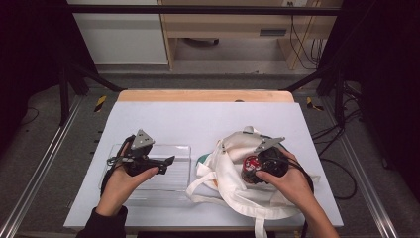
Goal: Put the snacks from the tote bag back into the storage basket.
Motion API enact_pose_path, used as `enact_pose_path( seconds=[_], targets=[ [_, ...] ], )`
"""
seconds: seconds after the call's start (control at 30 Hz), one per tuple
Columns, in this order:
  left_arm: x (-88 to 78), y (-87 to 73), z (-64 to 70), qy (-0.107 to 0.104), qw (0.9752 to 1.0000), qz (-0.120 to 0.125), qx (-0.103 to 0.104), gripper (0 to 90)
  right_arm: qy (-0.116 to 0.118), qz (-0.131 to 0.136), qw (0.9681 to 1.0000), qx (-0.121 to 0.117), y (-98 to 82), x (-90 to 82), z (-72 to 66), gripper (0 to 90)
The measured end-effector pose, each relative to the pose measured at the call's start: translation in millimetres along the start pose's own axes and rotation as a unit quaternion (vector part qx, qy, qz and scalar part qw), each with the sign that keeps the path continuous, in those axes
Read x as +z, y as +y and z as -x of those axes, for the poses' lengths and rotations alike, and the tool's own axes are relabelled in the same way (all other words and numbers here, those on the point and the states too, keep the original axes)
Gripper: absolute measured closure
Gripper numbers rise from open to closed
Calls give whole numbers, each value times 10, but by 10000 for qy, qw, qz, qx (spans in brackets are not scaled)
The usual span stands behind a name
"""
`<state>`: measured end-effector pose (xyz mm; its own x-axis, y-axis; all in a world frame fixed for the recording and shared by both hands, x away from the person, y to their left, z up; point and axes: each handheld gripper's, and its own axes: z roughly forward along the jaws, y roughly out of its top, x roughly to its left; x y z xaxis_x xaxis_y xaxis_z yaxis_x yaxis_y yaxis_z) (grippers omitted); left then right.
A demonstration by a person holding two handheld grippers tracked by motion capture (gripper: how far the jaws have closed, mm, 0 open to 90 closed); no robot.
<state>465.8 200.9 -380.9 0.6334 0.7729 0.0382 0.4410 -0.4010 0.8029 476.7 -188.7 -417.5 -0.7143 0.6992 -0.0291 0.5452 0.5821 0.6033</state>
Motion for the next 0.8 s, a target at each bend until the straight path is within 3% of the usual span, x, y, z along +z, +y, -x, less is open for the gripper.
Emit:
enact_pose_path(
  seconds=[0.8],
  targets=[
    [8, -9, 7, -27, 10000, -60, 47, 68, 5, -298, 9995, 120, -13, 156, 18, 157]
  ],
)
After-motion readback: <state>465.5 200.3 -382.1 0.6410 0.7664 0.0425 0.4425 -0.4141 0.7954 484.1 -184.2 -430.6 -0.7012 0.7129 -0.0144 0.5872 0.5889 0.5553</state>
